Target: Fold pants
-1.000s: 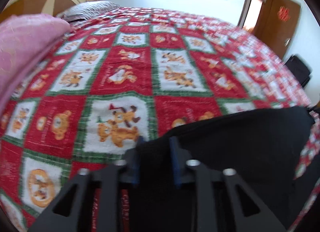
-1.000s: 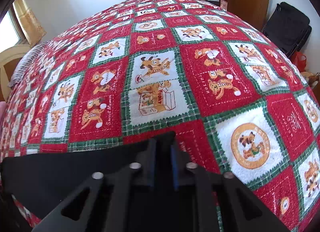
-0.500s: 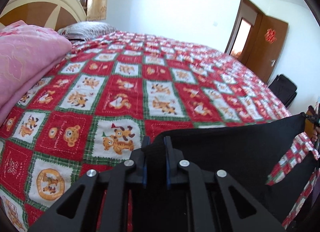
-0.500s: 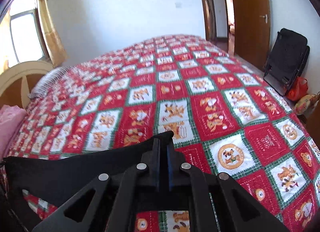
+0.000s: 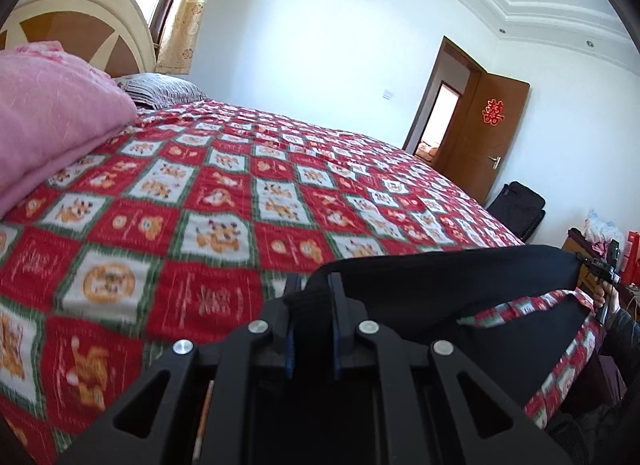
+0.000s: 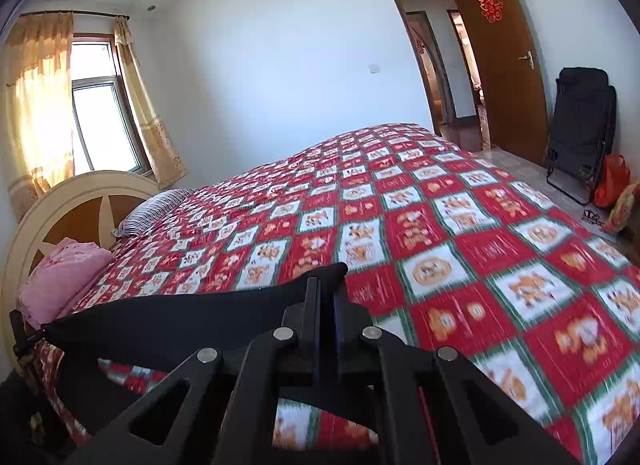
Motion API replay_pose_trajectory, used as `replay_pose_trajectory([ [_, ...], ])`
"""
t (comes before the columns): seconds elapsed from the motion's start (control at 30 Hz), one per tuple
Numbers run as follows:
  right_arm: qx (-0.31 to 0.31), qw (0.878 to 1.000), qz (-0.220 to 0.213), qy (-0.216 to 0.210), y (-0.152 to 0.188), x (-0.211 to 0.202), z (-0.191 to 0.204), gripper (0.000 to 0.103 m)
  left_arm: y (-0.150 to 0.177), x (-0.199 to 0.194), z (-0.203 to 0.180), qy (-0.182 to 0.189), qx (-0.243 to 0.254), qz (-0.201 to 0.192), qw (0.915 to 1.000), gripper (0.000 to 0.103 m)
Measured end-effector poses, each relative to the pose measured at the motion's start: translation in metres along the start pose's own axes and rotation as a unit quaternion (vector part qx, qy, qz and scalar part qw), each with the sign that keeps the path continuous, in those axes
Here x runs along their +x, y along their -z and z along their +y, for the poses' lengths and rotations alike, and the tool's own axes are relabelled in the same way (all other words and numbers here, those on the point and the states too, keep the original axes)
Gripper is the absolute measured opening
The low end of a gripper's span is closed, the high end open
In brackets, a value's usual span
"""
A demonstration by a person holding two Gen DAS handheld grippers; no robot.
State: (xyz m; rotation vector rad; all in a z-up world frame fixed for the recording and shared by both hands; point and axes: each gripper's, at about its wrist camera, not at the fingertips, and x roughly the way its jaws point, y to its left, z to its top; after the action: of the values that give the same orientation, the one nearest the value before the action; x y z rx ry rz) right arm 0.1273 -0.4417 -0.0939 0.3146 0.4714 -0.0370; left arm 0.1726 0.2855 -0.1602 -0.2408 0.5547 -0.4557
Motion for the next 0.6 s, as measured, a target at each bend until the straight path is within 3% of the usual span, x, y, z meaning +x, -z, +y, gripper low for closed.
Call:
replay_pose_trajectory([
  [0.23,0.005,1.000,0.010,0.009,0.033,-0.046,-0.014,0.005,0.043,-0.013,0.008,0.010,0.004,0.022,0.9997,0.015],
  [0.5,0.006,0.999,0.041,0.025,0.057,-0.062,-0.019,0.005,0.074,-0.024,0.010,0.004,0.026,0.033,0.9991,0.021],
  [0.6,0.003,0.998,0.048,0.029,0.065,-0.068,-0.018,0.005,0.077,-0.030,0.010,-0.009,0.041,0.030,0.9987,0.035],
])
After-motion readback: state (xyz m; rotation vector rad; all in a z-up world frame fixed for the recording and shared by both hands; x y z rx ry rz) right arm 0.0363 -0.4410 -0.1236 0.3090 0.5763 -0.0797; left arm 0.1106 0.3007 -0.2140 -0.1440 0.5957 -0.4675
